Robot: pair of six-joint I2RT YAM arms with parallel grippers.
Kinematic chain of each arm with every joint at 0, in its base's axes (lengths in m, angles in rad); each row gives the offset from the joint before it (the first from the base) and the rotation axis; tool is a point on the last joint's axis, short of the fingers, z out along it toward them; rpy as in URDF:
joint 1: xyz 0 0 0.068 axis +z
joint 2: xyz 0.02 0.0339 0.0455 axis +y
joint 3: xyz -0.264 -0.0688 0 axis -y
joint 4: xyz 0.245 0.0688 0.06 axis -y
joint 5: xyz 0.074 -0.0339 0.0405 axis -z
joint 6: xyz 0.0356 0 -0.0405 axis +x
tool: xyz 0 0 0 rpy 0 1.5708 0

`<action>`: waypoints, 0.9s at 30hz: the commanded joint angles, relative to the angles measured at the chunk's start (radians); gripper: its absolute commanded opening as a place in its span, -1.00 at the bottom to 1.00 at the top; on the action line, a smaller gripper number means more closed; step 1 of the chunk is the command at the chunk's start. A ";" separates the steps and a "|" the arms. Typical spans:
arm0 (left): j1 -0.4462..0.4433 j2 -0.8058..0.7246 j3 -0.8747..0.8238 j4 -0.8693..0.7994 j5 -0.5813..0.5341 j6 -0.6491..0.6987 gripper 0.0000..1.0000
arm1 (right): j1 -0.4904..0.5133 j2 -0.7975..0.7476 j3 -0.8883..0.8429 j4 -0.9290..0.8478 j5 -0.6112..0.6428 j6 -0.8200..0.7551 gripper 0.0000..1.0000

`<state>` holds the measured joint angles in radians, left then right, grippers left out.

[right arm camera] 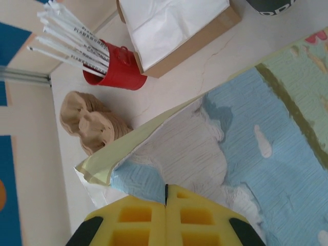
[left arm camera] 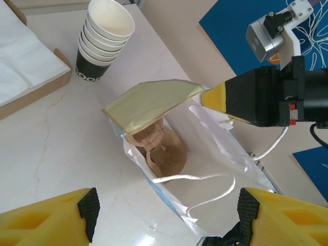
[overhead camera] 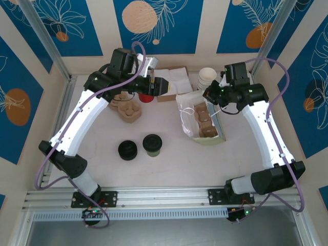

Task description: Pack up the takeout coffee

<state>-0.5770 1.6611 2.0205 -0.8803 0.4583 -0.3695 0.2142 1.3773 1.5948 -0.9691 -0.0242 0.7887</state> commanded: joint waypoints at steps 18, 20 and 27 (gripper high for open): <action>0.010 -0.068 -0.068 -0.013 -0.068 -0.063 0.40 | -0.111 -0.049 -0.146 0.071 -0.175 0.257 -1.00; 0.010 -0.073 -0.082 -0.010 -0.073 -0.069 0.40 | -0.116 -0.040 -0.153 0.061 -0.176 0.228 -1.00; 0.007 -0.113 -0.146 -0.025 -0.152 -0.057 0.40 | -0.132 -0.007 -0.132 0.023 -0.189 0.143 -0.62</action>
<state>-0.5770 1.5940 1.8996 -0.8978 0.3618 -0.4206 0.0925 1.3605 1.4498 -0.9127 -0.1810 0.9894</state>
